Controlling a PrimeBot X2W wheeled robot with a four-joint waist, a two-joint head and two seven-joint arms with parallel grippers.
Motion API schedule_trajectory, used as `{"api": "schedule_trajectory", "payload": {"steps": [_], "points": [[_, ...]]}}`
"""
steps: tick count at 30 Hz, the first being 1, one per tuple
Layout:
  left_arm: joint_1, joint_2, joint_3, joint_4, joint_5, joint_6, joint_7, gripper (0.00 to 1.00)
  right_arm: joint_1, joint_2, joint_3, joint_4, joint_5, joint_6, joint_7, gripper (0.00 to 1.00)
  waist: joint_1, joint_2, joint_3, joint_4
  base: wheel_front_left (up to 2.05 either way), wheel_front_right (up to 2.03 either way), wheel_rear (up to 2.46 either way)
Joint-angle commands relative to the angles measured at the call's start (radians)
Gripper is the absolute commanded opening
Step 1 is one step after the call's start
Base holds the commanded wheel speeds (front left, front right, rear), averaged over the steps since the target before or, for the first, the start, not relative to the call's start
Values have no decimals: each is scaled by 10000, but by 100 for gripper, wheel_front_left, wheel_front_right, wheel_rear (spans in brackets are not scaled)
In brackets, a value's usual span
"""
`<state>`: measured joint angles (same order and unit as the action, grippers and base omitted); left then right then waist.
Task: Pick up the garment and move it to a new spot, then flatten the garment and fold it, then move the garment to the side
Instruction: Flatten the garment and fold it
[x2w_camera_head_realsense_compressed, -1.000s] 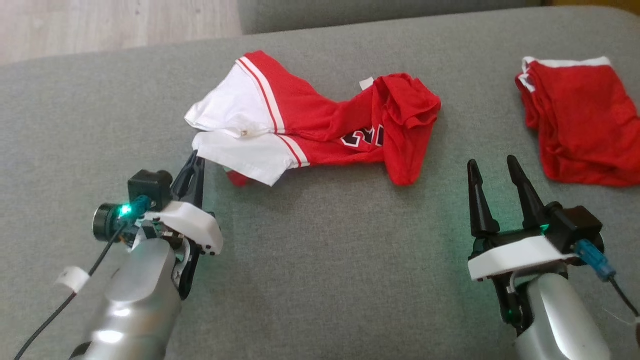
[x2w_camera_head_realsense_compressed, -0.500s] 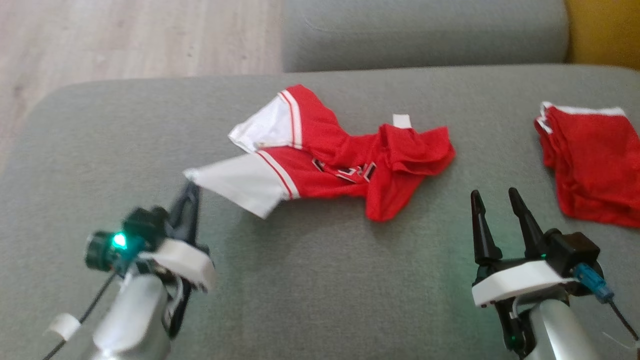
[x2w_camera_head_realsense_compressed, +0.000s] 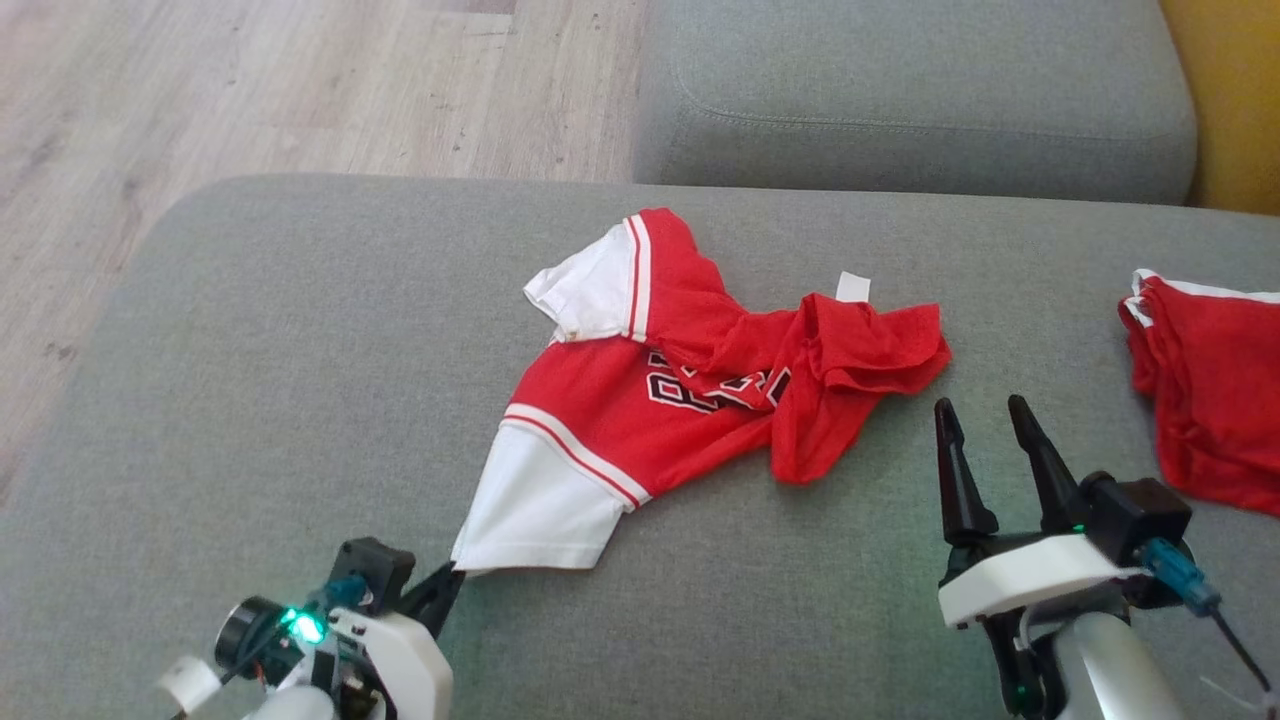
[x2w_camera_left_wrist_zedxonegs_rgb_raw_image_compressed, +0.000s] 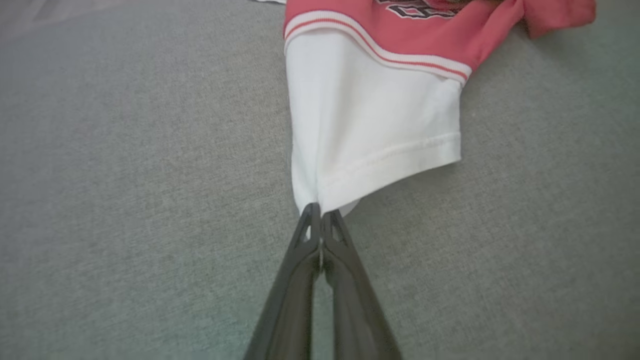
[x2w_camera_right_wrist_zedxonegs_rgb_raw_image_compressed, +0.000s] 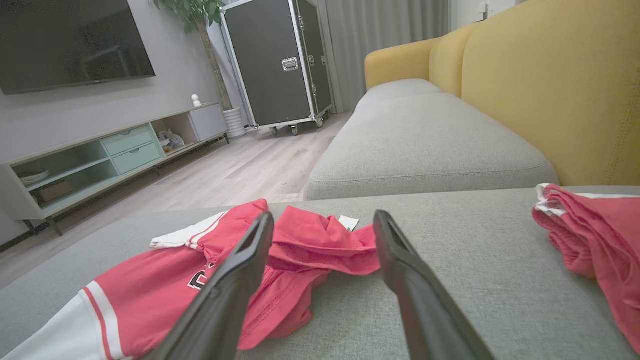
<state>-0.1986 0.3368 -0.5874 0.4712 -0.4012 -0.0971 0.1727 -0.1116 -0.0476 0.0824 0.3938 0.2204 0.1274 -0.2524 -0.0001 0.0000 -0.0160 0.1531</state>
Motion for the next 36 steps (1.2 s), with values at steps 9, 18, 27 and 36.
{"api": "schedule_trajectory", "payload": {"steps": [9, 18, 27, 36], "points": [[-355, 328, 1380, -1669, -183, 1506, -852, 100, -262, -26, 299, -252, 36, 33, -93, 100, 1, 0, -65, -183, 0, 0, 0], [-540, -399, 2694, -1972, -907, 2106, -3328, 100, -294, -26, 215, -513, -184, 33, -93, 100, 1, 0, 29, -499, 0, 0, 0], [-90, -1236, 2986, -1416, -1178, 1644, -4299, 100, -395, -26, 240, -614, -493, 33, -94, 100, 1, 0, 336, -874, 0, 0, 0], [-20, -1847, 3462, -1362, -537, 1212, -4341, 100, -644, -26, 849, -467, -817, 33, -94, 100, 1, 0, 642, -624, 0, 0, 0]]}}
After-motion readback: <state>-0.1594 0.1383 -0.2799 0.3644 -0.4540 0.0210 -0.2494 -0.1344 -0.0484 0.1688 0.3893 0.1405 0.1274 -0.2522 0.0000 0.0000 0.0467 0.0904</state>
